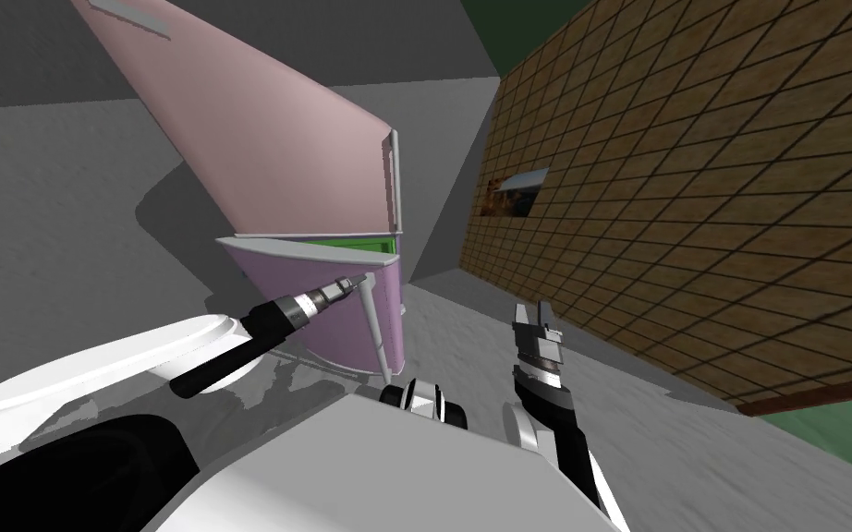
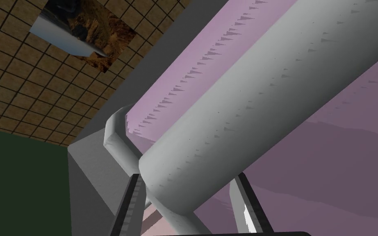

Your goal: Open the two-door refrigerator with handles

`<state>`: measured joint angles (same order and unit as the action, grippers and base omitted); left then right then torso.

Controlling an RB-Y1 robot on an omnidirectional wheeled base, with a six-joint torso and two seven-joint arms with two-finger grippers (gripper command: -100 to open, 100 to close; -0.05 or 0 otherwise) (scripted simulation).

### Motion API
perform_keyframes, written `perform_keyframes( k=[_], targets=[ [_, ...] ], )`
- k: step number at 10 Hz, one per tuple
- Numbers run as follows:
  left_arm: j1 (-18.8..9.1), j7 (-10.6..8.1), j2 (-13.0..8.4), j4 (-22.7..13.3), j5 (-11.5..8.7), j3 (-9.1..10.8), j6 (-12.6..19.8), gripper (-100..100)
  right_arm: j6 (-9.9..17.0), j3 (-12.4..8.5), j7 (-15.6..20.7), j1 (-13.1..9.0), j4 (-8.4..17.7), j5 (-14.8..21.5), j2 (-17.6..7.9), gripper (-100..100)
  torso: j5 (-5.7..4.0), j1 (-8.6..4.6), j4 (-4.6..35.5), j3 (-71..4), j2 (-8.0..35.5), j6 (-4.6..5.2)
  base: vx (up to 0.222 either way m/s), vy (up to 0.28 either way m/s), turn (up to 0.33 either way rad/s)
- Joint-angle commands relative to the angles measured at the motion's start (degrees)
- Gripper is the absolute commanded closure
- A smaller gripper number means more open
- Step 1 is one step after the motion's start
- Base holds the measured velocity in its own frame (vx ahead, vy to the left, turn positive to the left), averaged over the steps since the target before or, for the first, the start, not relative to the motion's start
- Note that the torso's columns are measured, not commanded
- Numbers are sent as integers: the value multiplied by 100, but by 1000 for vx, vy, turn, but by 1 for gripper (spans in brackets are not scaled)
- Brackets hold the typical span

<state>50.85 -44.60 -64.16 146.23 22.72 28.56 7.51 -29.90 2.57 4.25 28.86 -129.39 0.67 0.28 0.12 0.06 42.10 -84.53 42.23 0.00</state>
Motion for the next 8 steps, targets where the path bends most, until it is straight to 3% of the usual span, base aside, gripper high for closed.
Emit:
perform_keyframes(
  k=[1, 5, 8],
  targets=[
    [-20, -60, -56, 64, 94, -116, -100, 100, 0, 0, 0, -1, 1, 0, -1, 0, 16, 25, 4, 25, 31, 6, -241, 158, -133],
    [-61, -180, -140, 176, 275, -277, -290, 100, 1, 0, 0, -1, 1, 0, 0, 0, 13, -24, -10, 32, 26, -10, -255, 117, -155],
    [-74, -220, -169, 213, 335, -330, -354, 100, 0, -1, 0, 0, 1, 0, -1, 0, 26, 5, -9, 55, 55, -15, -169, 150, -66]
  ],
)
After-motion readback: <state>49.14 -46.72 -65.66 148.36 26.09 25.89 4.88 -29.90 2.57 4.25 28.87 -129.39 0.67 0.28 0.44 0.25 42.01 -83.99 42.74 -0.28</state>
